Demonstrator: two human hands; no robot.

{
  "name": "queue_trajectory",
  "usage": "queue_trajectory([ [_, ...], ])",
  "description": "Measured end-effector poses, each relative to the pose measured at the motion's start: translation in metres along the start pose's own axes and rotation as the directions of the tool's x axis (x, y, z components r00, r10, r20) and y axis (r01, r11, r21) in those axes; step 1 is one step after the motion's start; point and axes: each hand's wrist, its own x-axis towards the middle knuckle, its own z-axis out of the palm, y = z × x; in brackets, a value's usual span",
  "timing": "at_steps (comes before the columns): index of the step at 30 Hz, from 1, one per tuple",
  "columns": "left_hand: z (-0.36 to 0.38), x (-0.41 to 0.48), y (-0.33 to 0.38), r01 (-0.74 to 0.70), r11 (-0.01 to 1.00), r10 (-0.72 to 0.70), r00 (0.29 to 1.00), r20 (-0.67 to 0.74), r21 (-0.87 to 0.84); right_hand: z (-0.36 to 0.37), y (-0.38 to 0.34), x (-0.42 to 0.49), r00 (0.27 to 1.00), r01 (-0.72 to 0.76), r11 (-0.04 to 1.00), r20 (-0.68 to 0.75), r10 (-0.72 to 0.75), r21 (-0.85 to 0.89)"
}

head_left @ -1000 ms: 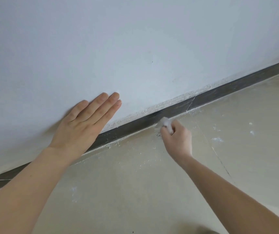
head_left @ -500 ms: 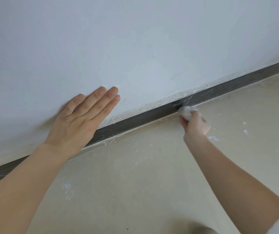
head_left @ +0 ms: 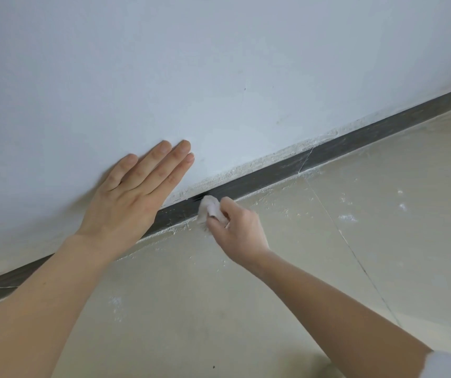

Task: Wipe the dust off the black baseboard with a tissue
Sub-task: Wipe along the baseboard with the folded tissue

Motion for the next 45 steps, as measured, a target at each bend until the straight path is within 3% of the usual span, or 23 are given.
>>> queue_trajectory([
  [3,-0.002,0.000,-0.002,-0.004,1.000,0.004,1.000,-0.011,-0.005,-0.009,-0.003,0.015,0.988,0.151,0.981,-0.018,-0.154,-0.126],
  [5,-0.002,-0.001,-0.002,-0.003,1.000,0.003,1.000,-0.015,-0.016,-0.026,0.012,0.023,0.986,0.152,0.972,-0.036,-0.161,-0.179],
  [8,-0.001,-0.001,-0.001,0.010,1.000,-0.010,1.000,-0.014,-0.029,-0.052,0.039,0.029,0.981,-0.012,0.987,-0.192,-0.019,-0.160],
  [10,-0.001,-0.001,0.000,0.016,1.000,-0.016,1.000,-0.007,-0.024,-0.066,0.054,0.034,0.909,-0.182,0.981,-0.391,0.144,-0.061],
  [12,-0.001,-0.001,0.000,0.015,1.000,-0.015,1.000,0.000,-0.023,-0.077,0.061,0.035,0.828,-0.251,0.967,-0.510,0.234,0.038],
  [15,-0.001,0.000,-0.001,0.011,1.000,-0.011,1.000,-0.012,-0.021,-0.069,0.053,0.026,0.893,-0.174,0.985,-0.419,0.166,0.019],
  [19,-0.002,0.002,-0.001,0.010,0.999,-0.011,1.000,-0.016,-0.033,-0.021,0.018,0.001,0.995,0.019,0.998,-0.093,-0.025,-0.068],
  [21,-0.002,0.002,-0.001,-0.001,1.000,0.001,1.000,-0.011,-0.011,0.005,0.003,-0.008,0.982,0.188,0.972,0.043,-0.184,-0.141],
  [24,-0.004,0.000,-0.004,-0.027,1.000,0.027,1.000,0.002,0.003,0.037,-0.013,-0.011,0.921,0.375,0.920,0.155,-0.356,-0.115],
  [30,-0.007,-0.002,-0.009,-0.055,0.998,0.054,0.998,0.033,0.022,0.039,-0.024,0.004,0.907,0.421,0.888,0.072,-0.415,-0.183],
  [32,-0.006,-0.002,-0.009,-0.051,0.999,0.051,0.999,0.017,0.011,0.023,-0.018,0.006,0.947,0.322,0.934,0.056,-0.317,-0.157],
  [35,-0.006,-0.002,-0.009,-0.027,0.999,0.028,1.000,0.009,-0.038,-0.006,0.006,0.009,0.991,0.089,0.986,-0.086,-0.102,-0.140],
  [37,-0.006,-0.002,-0.007,-0.003,0.995,0.004,1.000,0.011,-0.097,-0.025,0.027,0.016,0.963,-0.095,0.991,-0.259,0.069,-0.091],
  [39,-0.007,-0.001,-0.005,0.012,0.989,-0.010,1.000,0.013,-0.151,-0.043,0.048,0.023,0.890,-0.189,0.982,-0.420,0.177,0.013],
  [42,-0.003,-0.001,-0.001,0.008,0.994,-0.010,1.000,-0.015,-0.107,-0.051,0.052,0.014,0.927,-0.159,0.984,-0.355,0.123,-0.075],
  [45,-0.003,0.003,0.007,0.038,0.999,-0.039,0.998,-0.039,-0.034,-0.028,0.029,-0.004,0.974,0.119,0.975,-0.168,-0.151,-0.190],
])
